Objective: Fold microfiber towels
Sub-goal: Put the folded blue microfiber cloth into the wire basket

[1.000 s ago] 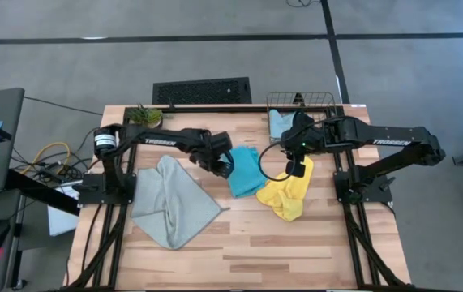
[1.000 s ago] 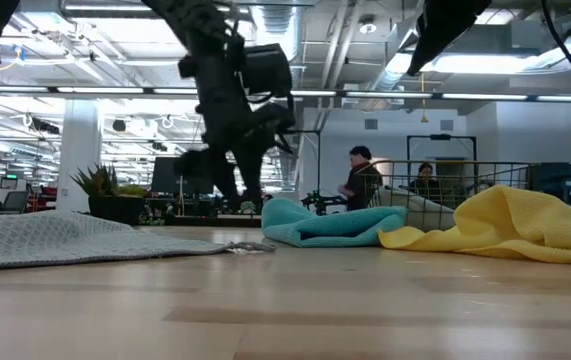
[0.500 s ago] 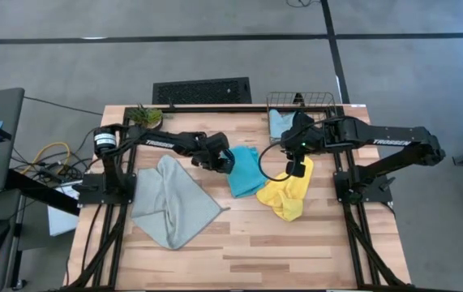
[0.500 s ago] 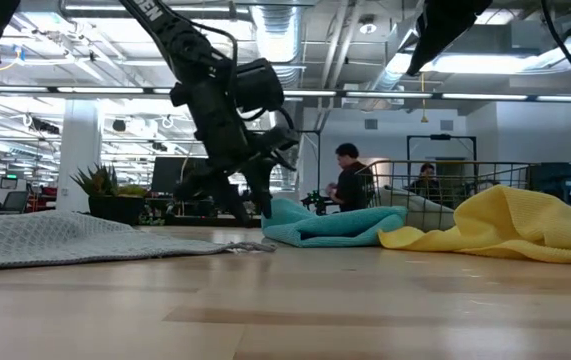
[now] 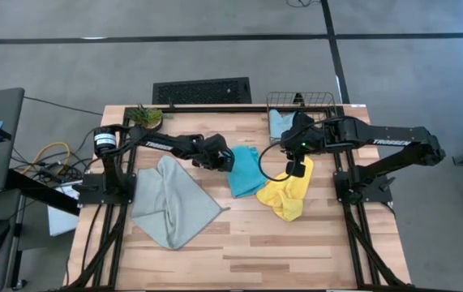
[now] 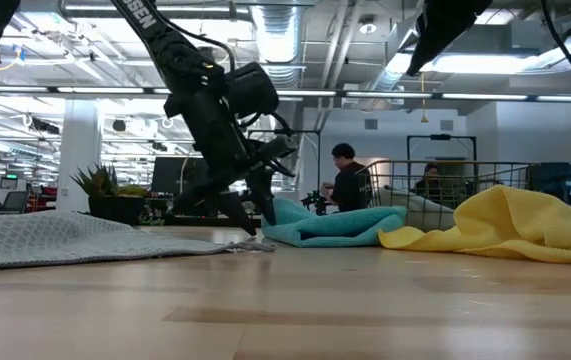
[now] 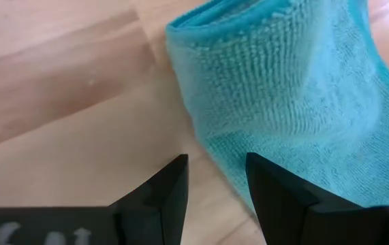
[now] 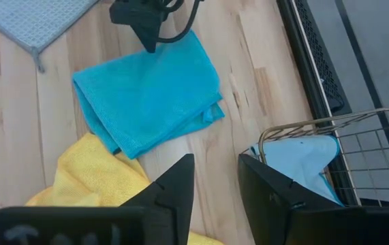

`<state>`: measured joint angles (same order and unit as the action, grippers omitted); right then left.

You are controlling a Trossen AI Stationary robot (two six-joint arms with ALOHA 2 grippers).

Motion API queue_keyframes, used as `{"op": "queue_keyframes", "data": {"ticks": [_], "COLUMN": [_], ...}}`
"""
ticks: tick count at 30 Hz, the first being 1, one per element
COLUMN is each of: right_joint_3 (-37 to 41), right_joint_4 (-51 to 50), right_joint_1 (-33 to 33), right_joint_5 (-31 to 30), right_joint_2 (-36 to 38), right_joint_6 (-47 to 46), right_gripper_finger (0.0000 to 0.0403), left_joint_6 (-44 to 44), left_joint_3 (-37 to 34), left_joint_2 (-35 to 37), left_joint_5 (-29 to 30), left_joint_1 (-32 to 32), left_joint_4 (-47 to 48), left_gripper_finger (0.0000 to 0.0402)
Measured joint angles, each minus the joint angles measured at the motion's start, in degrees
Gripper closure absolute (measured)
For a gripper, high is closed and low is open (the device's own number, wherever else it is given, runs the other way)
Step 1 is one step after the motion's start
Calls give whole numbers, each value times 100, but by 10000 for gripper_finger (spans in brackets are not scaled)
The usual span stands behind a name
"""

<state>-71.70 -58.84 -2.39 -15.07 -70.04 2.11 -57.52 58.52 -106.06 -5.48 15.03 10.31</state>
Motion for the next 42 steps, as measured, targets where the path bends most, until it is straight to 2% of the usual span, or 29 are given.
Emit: {"op": "queue_keyframes", "data": {"ticks": [9,13,20,24,28,34,39,42], "right_joint_3": [0,0,0,0,0,0,0,-1], "right_joint_4": [17,28,58,60,60,60,56,40], "right_joint_1": [0,0,0,0,0,0,0,0], "right_joint_5": [0,2,2,0,0,0,0,0], "right_joint_2": [0,-2,-2,-2,-2,-2,-2,-2], "right_joint_6": [1,2,4,91,133,138,138,138], "right_gripper_finger": [264,266,264,266,265,266,266,264], "left_joint_6": [-1,-80,-23,1,156,437,610,694], "left_joint_3": [11,20,15,15,13,9,9,9], "left_joint_2": [-115,-255,-268,-272,-280,-295,-295,-295], "left_joint_5": [214,66,153,406,433,647,708,538], "left_joint_1": [0,9,13,-15,-11,-7,-7,-4], "left_joint_4": [-221,-596,-704,-707,-699,-724,-733,-733], "left_gripper_finger": [262,262,262,265,299,391,399,399]}}
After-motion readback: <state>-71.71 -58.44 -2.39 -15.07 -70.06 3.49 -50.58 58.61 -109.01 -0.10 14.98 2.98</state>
